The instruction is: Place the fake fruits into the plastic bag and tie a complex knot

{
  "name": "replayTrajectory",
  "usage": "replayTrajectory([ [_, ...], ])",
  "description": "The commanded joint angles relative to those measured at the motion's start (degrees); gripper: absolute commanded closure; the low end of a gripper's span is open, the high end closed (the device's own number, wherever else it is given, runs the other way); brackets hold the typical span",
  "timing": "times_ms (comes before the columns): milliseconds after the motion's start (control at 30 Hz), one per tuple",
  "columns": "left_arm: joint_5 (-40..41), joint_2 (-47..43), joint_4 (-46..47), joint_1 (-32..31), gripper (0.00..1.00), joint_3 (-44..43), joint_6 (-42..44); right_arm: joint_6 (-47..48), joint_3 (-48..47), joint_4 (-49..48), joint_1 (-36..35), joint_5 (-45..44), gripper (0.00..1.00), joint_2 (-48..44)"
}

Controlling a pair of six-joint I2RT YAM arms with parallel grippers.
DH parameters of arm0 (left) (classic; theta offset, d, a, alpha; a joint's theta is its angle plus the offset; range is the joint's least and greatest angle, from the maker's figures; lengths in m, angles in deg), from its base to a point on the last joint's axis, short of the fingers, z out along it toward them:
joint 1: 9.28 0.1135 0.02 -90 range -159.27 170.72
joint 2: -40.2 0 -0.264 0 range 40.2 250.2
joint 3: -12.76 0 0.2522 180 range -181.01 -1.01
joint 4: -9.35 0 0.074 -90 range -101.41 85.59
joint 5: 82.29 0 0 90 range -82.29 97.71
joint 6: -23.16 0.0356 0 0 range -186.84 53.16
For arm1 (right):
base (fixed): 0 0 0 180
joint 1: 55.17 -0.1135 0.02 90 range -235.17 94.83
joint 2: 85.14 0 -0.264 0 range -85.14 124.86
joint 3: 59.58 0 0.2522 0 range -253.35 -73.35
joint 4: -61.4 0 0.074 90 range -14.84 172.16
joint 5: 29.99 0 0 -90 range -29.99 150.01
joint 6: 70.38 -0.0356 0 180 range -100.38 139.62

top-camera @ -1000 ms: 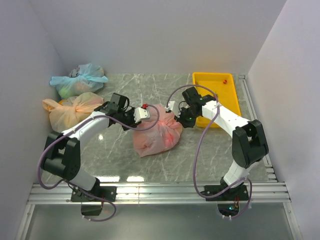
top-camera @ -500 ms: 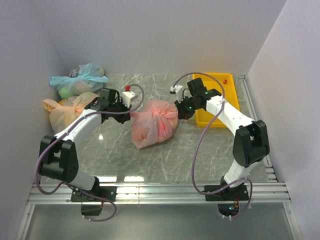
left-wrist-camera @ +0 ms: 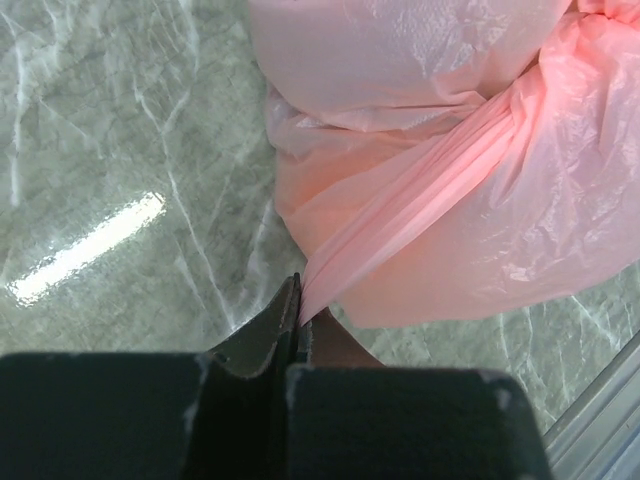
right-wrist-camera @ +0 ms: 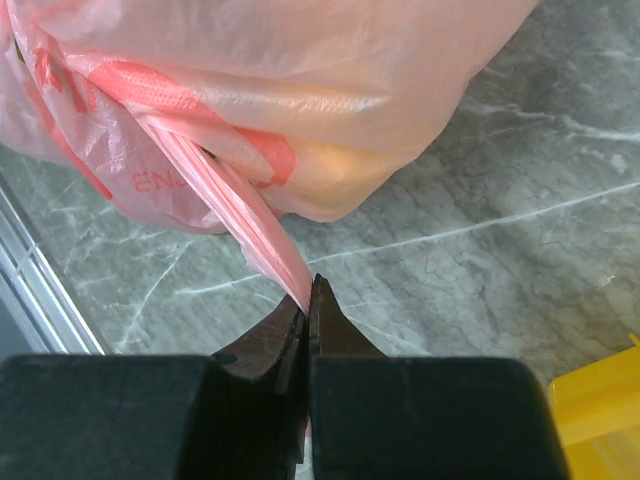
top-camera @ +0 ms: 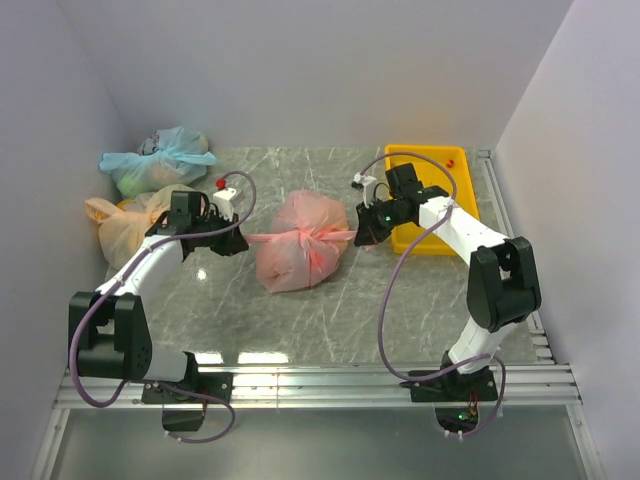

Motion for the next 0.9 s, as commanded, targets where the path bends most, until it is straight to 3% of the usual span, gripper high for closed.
replayTrajectory([
  [0, 20.46, 0.36, -2.74, 8.80, 1.00, -0.48, 2.78, 0.92, 0.18, 6.94, 7.76, -20.32, 1.00, 0.98],
  [233, 17.41, -1.57, -5.09, 14.33, 1.00, -2.93, 4.71, 3.03, -2.89, 8.69, 12.59, -20.42, 1.00, 1.52],
  [367, 12.03, -5.34, -7.57, 13.20, 1.00, -11.89, 5.25, 0.22, -17.36, 14.67, 11.20, -11.28, 1.00, -0.59],
  [433, 12.29, -4.65, -8.88, 12.58, 0.99, -16.46, 5.42, 0.56, -19.33, 15.46, 10.23, -11.09, 1.00, -1.03],
  [533, 14.75, -1.66, -11.00, 13.81, 1.00, -17.88, 6.73, 2.92, -17.85, 15.56, 10.49, -13.46, 1.00, 1.77],
  [867, 15.81, -1.83, -8.98, 21.10, 0.99, -9.89, 7.26, 7.06, -8.70, 11.95, 14.96, -18.30, 1.00, 3.36],
])
